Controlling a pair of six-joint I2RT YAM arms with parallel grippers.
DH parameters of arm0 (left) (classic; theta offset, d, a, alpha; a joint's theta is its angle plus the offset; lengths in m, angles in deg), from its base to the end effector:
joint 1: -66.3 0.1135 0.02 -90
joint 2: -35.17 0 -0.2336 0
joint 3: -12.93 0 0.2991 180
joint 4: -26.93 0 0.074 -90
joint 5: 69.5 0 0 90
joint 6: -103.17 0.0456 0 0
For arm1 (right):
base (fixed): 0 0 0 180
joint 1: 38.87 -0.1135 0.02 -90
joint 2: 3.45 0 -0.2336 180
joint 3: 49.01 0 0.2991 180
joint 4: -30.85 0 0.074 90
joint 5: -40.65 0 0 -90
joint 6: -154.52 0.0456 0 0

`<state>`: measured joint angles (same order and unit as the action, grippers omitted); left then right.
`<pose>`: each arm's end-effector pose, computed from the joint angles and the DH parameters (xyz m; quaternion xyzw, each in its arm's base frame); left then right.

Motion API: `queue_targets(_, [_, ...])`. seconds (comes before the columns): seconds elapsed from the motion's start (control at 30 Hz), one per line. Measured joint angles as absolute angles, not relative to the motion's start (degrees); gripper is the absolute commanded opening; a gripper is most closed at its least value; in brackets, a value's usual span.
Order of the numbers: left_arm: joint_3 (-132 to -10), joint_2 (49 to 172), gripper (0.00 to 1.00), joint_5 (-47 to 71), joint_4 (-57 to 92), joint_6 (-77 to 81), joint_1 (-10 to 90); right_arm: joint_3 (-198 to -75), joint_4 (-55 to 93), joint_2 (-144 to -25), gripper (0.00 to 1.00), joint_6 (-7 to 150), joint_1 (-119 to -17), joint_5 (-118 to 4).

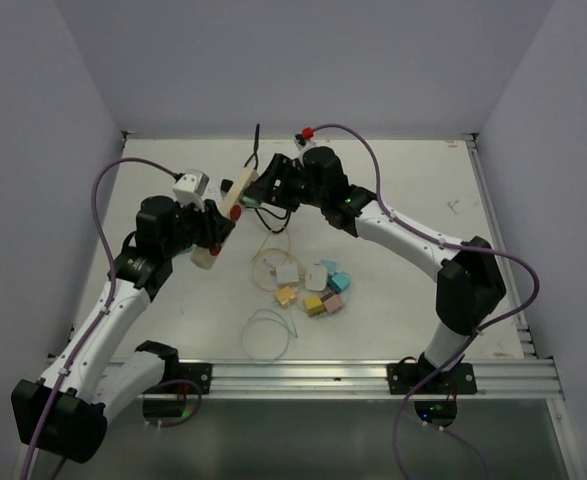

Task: Pull the plug off the socket

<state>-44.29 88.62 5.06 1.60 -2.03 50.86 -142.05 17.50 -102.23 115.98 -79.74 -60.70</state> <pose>0.2754 -0.0887 0.2775 0.0773 0.8192 -0.2544 0.5081 0.3461 0.3113 0.2756 0.0177 0.8124 0.4722 0.3417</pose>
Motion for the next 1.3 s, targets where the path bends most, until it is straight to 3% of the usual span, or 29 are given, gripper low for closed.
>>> queue_targets(0.27, [-42.87, 88.25, 0.0, 6.33, 4.16, -2.25, 50.62, -142.01, 21.96, -102.8, 0.07, 122.67, -79.3, -62.67])
queue_targets(0.33, [-42.78, 88.27, 0.0, 7.12, 4.75, -2.29, 50.34, -141.81, 22.85, -102.8, 0.0, 123.31, -79.17, -62.87])
queue_targets(0.67, [-39.7, 88.69, 0.0, 11.73, 5.56, -5.66, 47.87, -136.68, 23.77, -101.81, 0.0, 126.21, -78.4, -62.87])
queue_targets(1.3, [-39.74, 94.43, 0.0, 9.81, 10.28, -14.18, 43.76, -129.09, 15.99, -90.43, 0.0, 126.32, -75.12, -61.12])
